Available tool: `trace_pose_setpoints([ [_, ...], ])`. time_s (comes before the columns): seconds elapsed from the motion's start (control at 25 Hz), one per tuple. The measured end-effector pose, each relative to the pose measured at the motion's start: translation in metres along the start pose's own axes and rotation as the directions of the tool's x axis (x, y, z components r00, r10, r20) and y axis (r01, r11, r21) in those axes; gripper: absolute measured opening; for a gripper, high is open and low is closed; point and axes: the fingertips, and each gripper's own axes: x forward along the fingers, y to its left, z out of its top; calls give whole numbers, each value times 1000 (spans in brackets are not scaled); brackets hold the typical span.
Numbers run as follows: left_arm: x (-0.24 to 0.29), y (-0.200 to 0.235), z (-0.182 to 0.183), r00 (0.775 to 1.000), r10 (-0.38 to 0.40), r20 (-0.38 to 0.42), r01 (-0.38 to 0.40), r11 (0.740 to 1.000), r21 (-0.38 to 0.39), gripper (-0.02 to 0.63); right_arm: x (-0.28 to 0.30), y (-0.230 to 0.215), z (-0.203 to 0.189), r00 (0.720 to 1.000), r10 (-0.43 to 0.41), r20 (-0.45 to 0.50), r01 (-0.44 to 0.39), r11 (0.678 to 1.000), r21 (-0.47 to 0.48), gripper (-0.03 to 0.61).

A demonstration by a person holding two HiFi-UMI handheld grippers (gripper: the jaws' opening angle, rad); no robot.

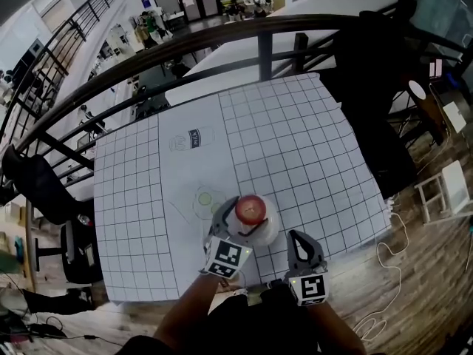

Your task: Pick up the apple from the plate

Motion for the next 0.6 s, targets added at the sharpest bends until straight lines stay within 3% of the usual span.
trace_pose_setpoints([
  [0.36, -43, 2, 34, 999, 21, 47, -19, 999, -38, 413, 15, 16, 49, 994, -21, 105, 21, 1000, 4, 25],
  [0.48, -58, 3, 44, 997, 30, 68, -28, 999, -41, 413, 16, 21, 58, 996, -20, 86, 20, 1000, -6, 25],
  [0.6, -72, 5, 53, 995, 38, 95, -34, 998, -47, 413, 13, 21, 73, 993, -23, 116, 18, 999, 40, 25],
])
